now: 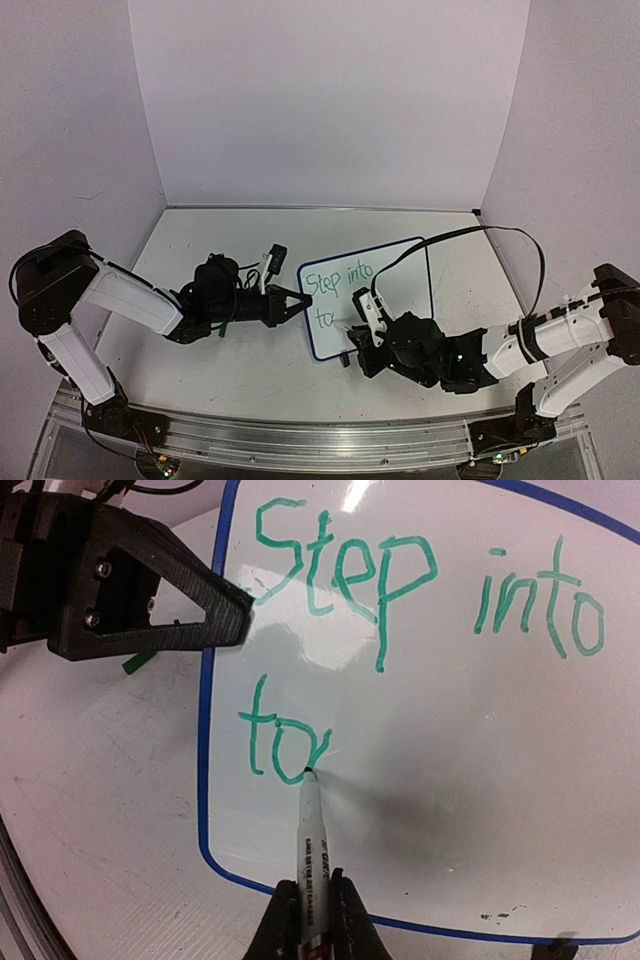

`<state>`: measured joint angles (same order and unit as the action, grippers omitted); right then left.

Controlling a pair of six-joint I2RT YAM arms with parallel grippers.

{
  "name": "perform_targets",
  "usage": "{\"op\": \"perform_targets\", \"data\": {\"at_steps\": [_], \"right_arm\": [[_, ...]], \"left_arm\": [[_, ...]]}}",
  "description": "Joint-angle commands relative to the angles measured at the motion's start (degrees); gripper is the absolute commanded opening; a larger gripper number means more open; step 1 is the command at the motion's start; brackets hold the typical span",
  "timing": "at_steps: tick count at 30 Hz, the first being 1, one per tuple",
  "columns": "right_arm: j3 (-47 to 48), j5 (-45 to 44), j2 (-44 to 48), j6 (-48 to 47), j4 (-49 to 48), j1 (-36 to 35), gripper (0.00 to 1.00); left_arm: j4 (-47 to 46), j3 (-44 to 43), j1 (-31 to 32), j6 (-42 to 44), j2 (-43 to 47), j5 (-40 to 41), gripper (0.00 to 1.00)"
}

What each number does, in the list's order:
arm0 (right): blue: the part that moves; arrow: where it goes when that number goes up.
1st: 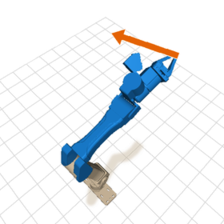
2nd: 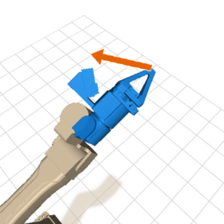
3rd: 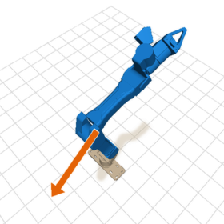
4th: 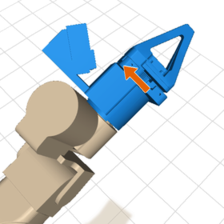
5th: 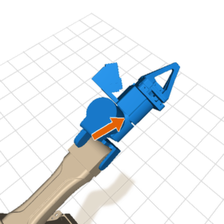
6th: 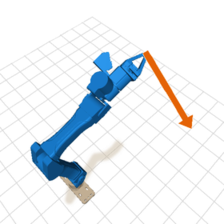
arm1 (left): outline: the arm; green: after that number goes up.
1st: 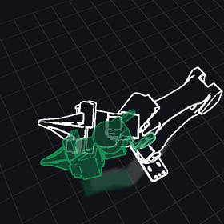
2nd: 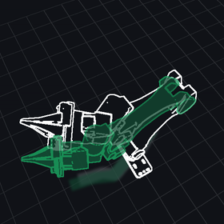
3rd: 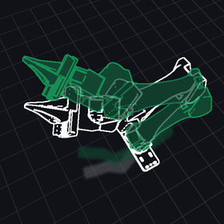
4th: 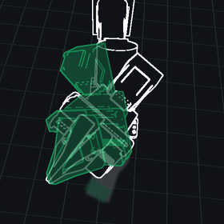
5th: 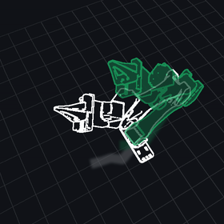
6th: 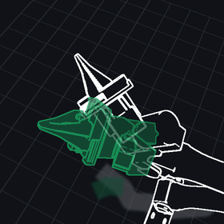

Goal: Write a sentence on the whiteboard

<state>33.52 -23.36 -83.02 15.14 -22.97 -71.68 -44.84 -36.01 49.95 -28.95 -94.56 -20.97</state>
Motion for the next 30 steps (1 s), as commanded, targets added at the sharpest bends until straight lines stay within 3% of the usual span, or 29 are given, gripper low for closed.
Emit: {"op": "perform_targets", "data": {"at_steps": [1,30], "right_arm": [[-0.29,-0.26,0.93,0.89,1.33,0.19,0.0],[3.33,-4.54,-0.39,-1.47,-1.33,0.31,0.0]], "left_arm": [[2.56,-0.09,0.33,0.3,0.19,1.2,0.0],[2.54,0.27,0.36,0.09,0.51,1.31,0.0]]}}
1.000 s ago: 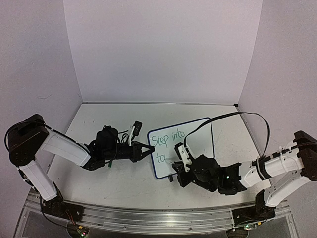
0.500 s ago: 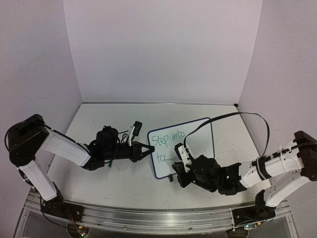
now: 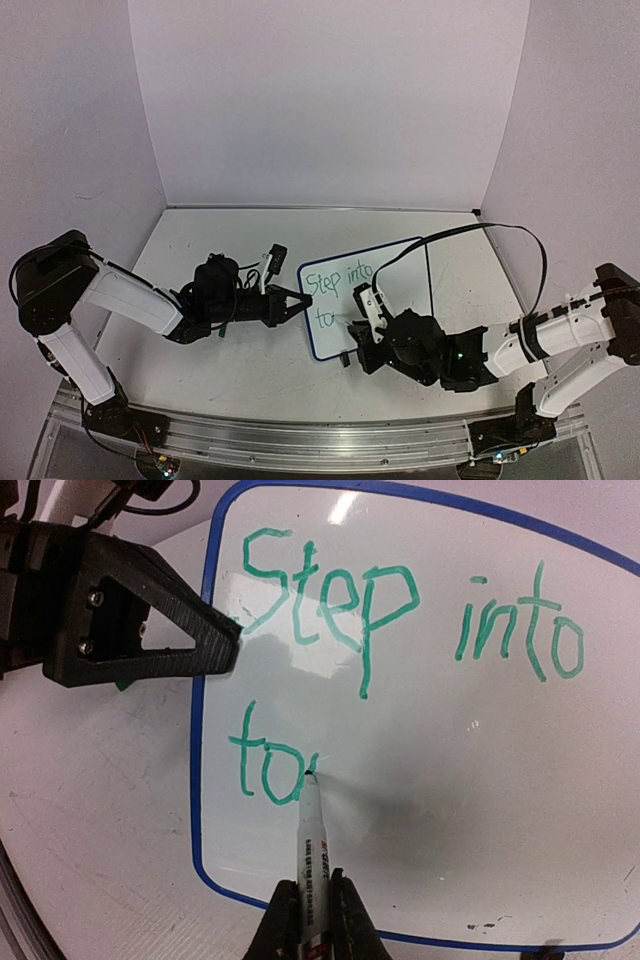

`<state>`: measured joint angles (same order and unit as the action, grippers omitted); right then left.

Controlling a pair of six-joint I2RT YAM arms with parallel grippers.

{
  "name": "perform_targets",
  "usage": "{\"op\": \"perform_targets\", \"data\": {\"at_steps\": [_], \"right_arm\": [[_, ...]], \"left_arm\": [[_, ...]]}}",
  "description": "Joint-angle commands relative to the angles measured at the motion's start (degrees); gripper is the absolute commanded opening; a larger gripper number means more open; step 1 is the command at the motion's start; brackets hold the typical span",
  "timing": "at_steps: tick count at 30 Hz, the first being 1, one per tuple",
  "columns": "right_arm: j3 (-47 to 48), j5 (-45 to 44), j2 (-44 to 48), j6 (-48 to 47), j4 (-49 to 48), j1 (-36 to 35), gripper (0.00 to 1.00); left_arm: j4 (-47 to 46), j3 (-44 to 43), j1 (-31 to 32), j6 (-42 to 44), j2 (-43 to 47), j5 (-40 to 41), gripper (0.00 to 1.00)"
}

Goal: Write a sentence on the whiteboard

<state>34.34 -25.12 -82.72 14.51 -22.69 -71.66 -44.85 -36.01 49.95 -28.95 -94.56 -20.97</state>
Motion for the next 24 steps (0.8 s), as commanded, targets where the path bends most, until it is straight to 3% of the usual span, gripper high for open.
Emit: {"op": "perform_targets", "data": {"at_steps": [1,14,24], "right_arm": [[2.67,-2.96,-0.84,-1.01,-1.68,0.29,0.0],[3.02,-6.36,-0.55,0.47,1.12,0.31,0.0],[0.88,-3.27,1.13,2.64,3.27,0.29,0.0]], "left_arm": [[2.57,0.22,0.36,0.12,0.43,1.26,0.0],[2.61,0.02,0.36,0.19,0.46,1.08,0.0],[2.58,-0.29,0.41,0.21,0.18,0.94,0.0]]}}
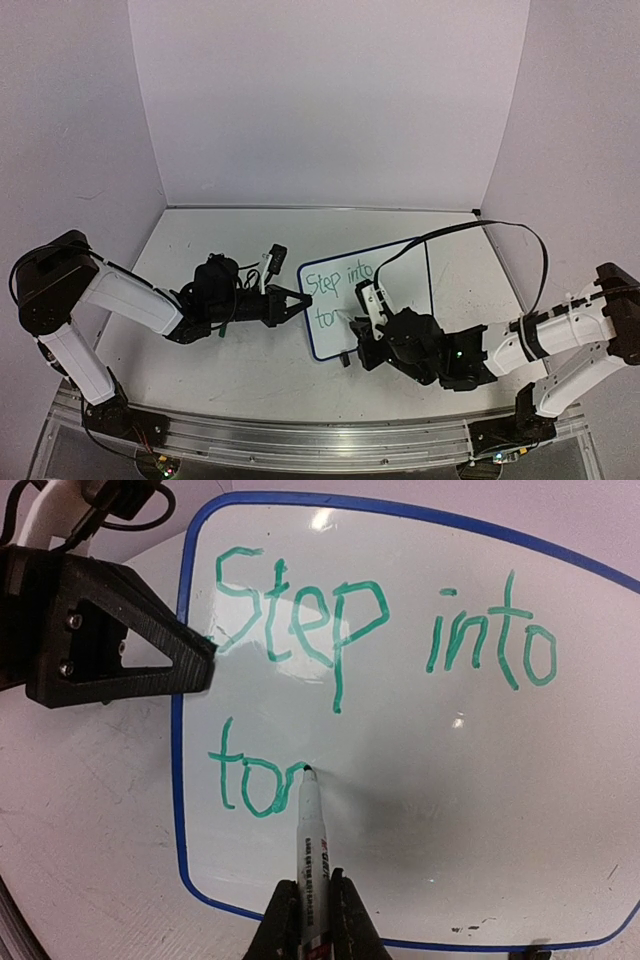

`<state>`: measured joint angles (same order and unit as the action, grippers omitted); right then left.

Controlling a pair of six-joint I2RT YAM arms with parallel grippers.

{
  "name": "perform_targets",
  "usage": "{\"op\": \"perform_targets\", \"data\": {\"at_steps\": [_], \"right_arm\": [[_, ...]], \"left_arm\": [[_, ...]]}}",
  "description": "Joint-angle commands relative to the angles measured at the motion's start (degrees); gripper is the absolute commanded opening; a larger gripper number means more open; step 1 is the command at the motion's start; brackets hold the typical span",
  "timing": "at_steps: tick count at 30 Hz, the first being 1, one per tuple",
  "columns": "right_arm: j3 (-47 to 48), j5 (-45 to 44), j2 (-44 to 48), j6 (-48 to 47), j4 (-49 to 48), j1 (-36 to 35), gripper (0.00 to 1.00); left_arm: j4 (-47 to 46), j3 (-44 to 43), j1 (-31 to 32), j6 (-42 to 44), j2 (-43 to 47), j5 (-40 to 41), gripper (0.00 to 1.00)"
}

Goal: Write a sentence on the whiteboard

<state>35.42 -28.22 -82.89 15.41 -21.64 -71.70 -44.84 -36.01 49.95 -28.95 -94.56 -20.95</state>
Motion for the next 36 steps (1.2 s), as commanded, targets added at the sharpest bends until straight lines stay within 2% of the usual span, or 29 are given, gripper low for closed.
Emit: {"op": "perform_targets", "data": {"at_steps": [1,19,36], "right_arm": [[-0.45,0.11,1.27,2.05,2.3,0.33,0.0],[-2.31,2.87,1.73,4.25,3.01,0.25,0.0],[0.43,-2.08,0.41,1.84,-0.45,0.26,0.0]], "left_arm": [[2.57,-0.34,0.36,0.21,0.24,0.97,0.0],[2.61,-0.11,0.39,0.12,0.34,1.0,0.0],[2.62,0.29,0.38,0.17,0.94,1.25,0.0]]}}
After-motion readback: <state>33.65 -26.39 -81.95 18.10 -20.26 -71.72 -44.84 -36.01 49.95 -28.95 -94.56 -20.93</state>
